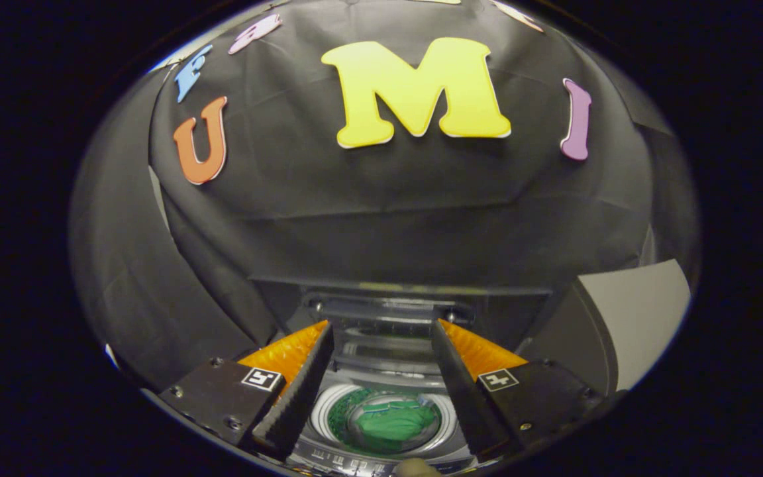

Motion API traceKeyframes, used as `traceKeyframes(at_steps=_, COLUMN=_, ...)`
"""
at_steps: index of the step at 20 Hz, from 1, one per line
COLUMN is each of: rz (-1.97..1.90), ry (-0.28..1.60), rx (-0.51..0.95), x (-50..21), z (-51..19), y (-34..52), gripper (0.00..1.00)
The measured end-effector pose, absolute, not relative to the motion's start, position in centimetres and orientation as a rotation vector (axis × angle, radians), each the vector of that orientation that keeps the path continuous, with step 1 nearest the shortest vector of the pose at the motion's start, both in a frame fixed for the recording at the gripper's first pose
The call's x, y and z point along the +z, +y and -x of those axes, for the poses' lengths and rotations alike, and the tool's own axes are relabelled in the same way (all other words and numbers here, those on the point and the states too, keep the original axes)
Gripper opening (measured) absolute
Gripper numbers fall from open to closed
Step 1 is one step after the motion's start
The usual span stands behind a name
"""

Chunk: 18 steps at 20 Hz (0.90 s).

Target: Put the clothes into the washing machine and then close the washing machine lid.

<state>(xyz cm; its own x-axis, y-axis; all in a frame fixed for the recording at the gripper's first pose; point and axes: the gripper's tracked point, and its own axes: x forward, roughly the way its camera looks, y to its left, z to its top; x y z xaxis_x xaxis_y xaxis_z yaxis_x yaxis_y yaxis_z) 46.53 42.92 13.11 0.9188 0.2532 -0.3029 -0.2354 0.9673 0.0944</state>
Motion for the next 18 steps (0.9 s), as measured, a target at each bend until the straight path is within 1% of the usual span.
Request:
traceKeyframes(at_steps=7, rz=-0.015, ry=0.304, rx=0.186, x=16.0, z=-51.0, y=43.9, gripper=0.93)
traceKeyframes(at_steps=9, rz=0.018, ry=0.305, rx=0.162, x=16.0, z=-52.2, y=44.1, gripper=0.93)
traceKeyframes(at_steps=12, rz=0.032, ry=0.358, rx=0.101, x=14.7, z=-53.7, y=43.8, gripper=0.94)
traceKeyframes(at_steps=18, rz=0.04, ry=0.42, rx=0.037, x=13.3, z=-56.1, y=44.2, gripper=0.94)
